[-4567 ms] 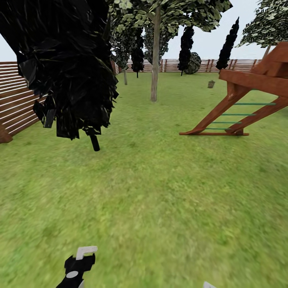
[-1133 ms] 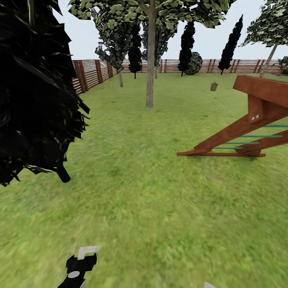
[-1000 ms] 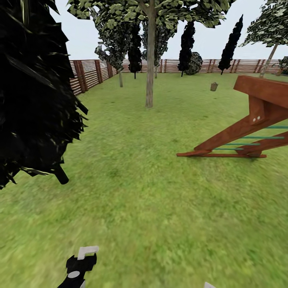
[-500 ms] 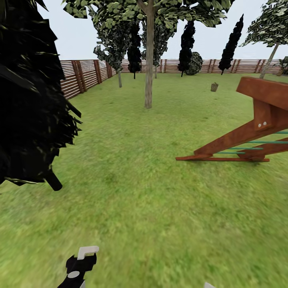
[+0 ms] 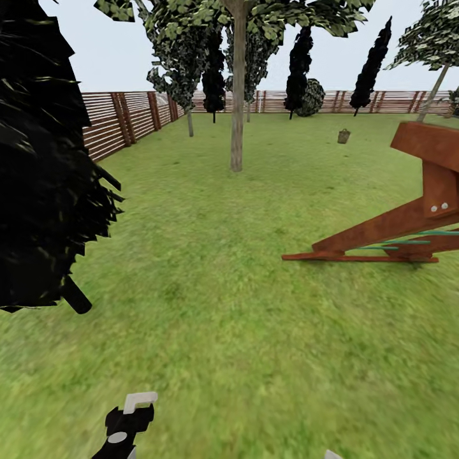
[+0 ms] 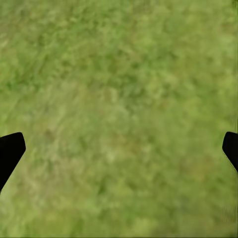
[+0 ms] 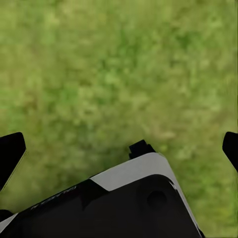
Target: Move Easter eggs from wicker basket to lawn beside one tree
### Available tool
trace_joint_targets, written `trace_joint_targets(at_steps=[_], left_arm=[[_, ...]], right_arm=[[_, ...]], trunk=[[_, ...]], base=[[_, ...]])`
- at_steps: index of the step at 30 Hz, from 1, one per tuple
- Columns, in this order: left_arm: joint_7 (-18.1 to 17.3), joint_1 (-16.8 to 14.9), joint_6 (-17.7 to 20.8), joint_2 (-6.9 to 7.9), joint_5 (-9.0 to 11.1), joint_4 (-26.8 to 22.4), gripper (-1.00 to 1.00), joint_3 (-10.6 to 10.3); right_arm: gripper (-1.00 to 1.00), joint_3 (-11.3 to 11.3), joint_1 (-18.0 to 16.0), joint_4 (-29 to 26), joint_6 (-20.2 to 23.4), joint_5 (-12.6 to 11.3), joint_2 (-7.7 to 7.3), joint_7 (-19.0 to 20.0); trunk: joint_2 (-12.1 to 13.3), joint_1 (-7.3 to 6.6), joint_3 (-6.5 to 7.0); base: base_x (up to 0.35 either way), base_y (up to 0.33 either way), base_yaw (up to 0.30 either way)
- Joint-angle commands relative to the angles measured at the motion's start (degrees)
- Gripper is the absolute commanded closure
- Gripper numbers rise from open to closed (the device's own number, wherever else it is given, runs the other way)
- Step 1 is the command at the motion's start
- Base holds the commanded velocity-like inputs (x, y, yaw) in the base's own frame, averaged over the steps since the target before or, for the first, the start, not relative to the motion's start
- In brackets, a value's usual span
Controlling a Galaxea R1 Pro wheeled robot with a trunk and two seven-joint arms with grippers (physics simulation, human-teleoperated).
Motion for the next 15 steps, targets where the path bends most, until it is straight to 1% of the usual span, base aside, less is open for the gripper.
trace_joint_targets(at_steps=[1,15], left_arm=[[0.04,-0.05,-0.19,-0.03,-0.60,0.06,-1.00,0.34],[0.04,-0.05,-0.19,-0.05,-0.60,0.06,-1.00,0.34]], right_arm=[[-1.00,-0.08,-0.03,-0.02,-0.21,-0.59,0.03,-0.06],[-1.00,-0.04,-0.03,-0.02,-0.14,-0.50,0.14,-0.10]], trunk=[[-0.08,0.05,-0.11],[-0.08,0.05,-0.14]], base=[[0.318,0.000,0.000],[0.320,0.000,0.000]])
